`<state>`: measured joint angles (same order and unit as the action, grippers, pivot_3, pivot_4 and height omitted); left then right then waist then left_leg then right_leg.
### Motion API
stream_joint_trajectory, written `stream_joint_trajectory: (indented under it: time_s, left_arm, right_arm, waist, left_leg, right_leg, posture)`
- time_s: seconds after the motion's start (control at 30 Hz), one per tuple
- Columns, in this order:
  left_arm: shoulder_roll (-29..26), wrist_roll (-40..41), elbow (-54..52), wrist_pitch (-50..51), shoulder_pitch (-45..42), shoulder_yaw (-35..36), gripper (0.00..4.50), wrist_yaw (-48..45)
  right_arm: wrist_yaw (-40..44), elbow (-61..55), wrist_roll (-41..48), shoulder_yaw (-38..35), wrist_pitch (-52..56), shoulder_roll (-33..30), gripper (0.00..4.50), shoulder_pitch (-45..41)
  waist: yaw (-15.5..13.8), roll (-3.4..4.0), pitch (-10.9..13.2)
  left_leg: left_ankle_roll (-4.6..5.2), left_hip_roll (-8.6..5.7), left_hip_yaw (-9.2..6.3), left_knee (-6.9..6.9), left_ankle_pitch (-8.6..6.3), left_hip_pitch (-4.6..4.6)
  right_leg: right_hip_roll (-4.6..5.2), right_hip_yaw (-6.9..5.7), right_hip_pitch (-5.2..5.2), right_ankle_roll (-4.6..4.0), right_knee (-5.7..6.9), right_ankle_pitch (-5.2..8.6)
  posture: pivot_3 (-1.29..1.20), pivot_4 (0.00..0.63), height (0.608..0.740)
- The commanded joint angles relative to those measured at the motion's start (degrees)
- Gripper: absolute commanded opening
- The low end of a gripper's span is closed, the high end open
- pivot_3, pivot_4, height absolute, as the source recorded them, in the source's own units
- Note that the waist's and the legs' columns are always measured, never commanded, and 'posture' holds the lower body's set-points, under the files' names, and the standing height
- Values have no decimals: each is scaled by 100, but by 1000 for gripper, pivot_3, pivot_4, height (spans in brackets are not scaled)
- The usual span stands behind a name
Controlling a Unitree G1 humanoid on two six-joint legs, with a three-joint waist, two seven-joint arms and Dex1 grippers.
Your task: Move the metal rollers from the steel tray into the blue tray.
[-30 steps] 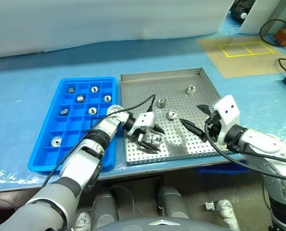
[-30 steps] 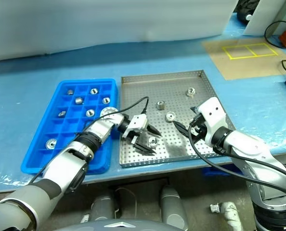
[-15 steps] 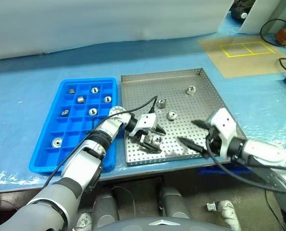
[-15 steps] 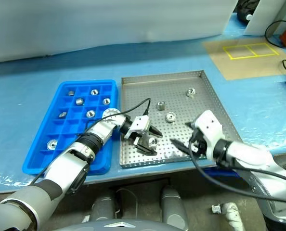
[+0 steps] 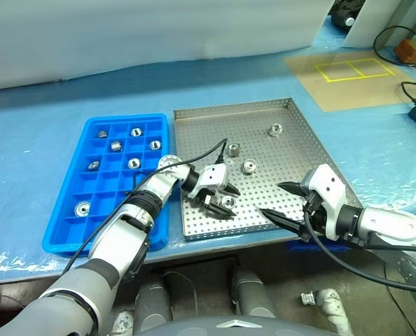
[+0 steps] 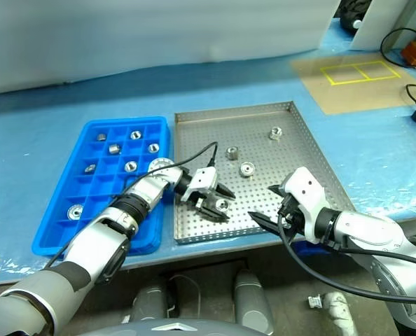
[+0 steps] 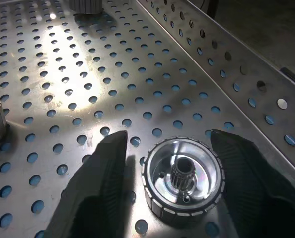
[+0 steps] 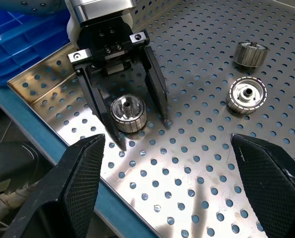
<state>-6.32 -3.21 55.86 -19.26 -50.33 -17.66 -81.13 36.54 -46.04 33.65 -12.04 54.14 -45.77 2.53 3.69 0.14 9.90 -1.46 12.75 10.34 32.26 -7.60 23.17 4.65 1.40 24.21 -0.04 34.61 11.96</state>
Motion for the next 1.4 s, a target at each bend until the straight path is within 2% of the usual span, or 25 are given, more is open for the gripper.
stream_joint_trajectory:
  time_s: [0.03,0.07,0.17,0.37,0.57,0.7,0.73,0.9,1.0,1.13,1.3,1.4]
  left_arm:
    - [22,73,18,64,131,11,2612,-93]
    - [4,102,-13,104,142,4,2612,-202]
    - [5,50,-28,125,148,14,1787,-64]
    - [-15,126,-82,181,89,149,1787,208]
    - [-236,428,-804,519,207,387,1787,228]
    - [-703,543,-1551,811,429,578,1787,445]
    - [-809,581,-1757,888,516,595,1787,446]
    - [-1466,854,-2984,1431,995,867,1787,631]
    - [-1911,1201,-3956,1869,1368,1169,1787,753]
    - [-2456,1980,-5382,2989,1875,1799,1787,1074]
    - [-2866,2428,-6415,3673,2502,2166,1787,1408]
    - [-3403,2778,-6991,4178,3075,2724,1787,1505]
  right_arm:
    - [-60,-95,-37,0,-161,-56,4161,-101]
    - [-71,-85,-46,13,-168,-57,4161,-110]
    - [-107,-64,-59,36,-190,-38,4161,-141]
    - [-45,-79,42,64,-192,-46,4161,-146]
    - [248,326,-34,411,-388,-145,4161,-592]
    - [495,880,-237,915,-688,-109,4161,-1182]
    - [547,993,-282,1014,-760,-94,4161,-1287]
    - [891,1627,-464,1531,-1138,63,4161,-1887]
    - [1136,2121,-648,1864,-1440,221,4161,-2263]
    - [1552,2894,-934,2390,-1894,637,4161,-2891]
    - [1948,3617,-1260,2720,-2359,1004,4161,-3402]
    - [2186,3893,-1336,2808,-2519,1163,4161,-3602]
  waist:
    - [5,0,0]
    - [8,0,0]
    - [14,1,-1]
    - [16,1,-1]
    - [18,-9,6]
    - [-11,-15,9]
    - [-26,-15,9]
    - [-188,-16,11]
    - [-286,-17,12]
    - [-491,-16,14]
    - [-746,-15,14]
    - [-815,-18,16]
  left_leg:
    - [0,0,0,0,0,0]
    - [0,0,0,0,0,0]
    - [0,0,0,-1,0,0]
    - [1,0,0,-2,-1,1]
    - [1,1,-1,-4,-1,18]
    - [-2,6,-4,-7,1,45]
    - [-3,7,-6,-11,2,47]
    - [-5,11,-6,-38,2,50]
    - [-13,21,-6,-52,8,48]
    - [-41,24,-8,-76,24,41]
    - [-48,22,-8,-82,29,38]
    - [-49,21,-8,-85,29,41]
  right_leg:
    - [0,0,0,1,0,1]
    - [0,0,0,4,0,2]
    - [1,0,0,9,-1,5]
    - [1,-1,0,12,-5,7]
    - [2,-3,15,12,-6,7]
    - [1,-9,48,7,9,4]
    - [0,-12,53,-18,13,-11]
    - [1,-23,61,-32,9,-20]
    - [1,-28,68,-32,13,-19]
    - [1,-40,76,-34,24,-20]
    - [6,-44,72,-34,29,-20]
    - [6,-47,74,-34,27,-19]
  posture:
    - [-626,150,740]
    - [-625,150,740]
    - [-626,150,740]
    - [-592,150,740]
    - [-490,150,740]
    - [-401,150,740]
    - [-383,150,740]
    - [-265,150,740]
    - [-165,150,740]
    - [-52,150,740]
    - [38,150,740]
    - [75,150,740]
